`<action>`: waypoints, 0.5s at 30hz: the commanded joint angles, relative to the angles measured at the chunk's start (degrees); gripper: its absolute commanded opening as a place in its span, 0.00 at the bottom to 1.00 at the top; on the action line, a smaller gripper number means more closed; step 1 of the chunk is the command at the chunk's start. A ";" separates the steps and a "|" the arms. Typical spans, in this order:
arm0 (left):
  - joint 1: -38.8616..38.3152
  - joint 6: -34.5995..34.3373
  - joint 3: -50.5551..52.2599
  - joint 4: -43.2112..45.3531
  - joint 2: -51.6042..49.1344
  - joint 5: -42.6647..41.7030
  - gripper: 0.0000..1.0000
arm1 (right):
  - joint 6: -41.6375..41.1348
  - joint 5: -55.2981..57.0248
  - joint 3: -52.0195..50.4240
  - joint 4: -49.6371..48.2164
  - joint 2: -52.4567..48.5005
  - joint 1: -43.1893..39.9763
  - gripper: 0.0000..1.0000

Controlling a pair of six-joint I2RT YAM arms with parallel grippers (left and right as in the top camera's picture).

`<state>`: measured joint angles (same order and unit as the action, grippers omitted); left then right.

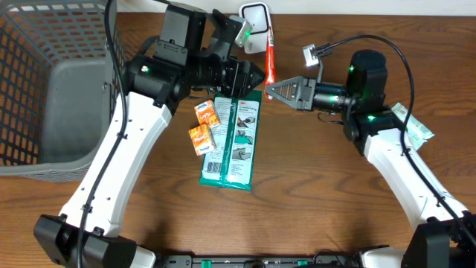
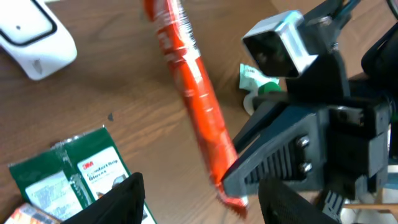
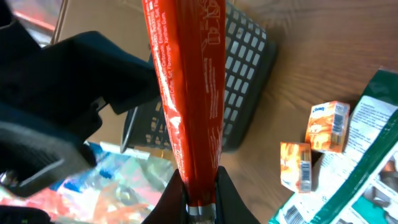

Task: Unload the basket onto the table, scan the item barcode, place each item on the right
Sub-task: 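Move the left gripper to the red stick and grasp it beside right gripper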

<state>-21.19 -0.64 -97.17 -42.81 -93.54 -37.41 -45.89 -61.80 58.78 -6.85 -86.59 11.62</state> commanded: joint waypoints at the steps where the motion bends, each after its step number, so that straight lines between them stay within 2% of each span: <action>1: -0.44 -0.72 -0.61 1.62 -0.13 1.03 0.60 | -5.42 3.54 0.50 -1.22 0.33 1.66 0.01; 15: -0.44 -0.70 -0.57 4.74 -0.37 1.07 0.60 | -11.58 3.04 0.50 -9.05 0.33 4.26 0.01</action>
<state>-21.58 -1.30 -97.17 -38.57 -93.54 -36.88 -55.88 -58.43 58.78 -15.44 -86.59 15.14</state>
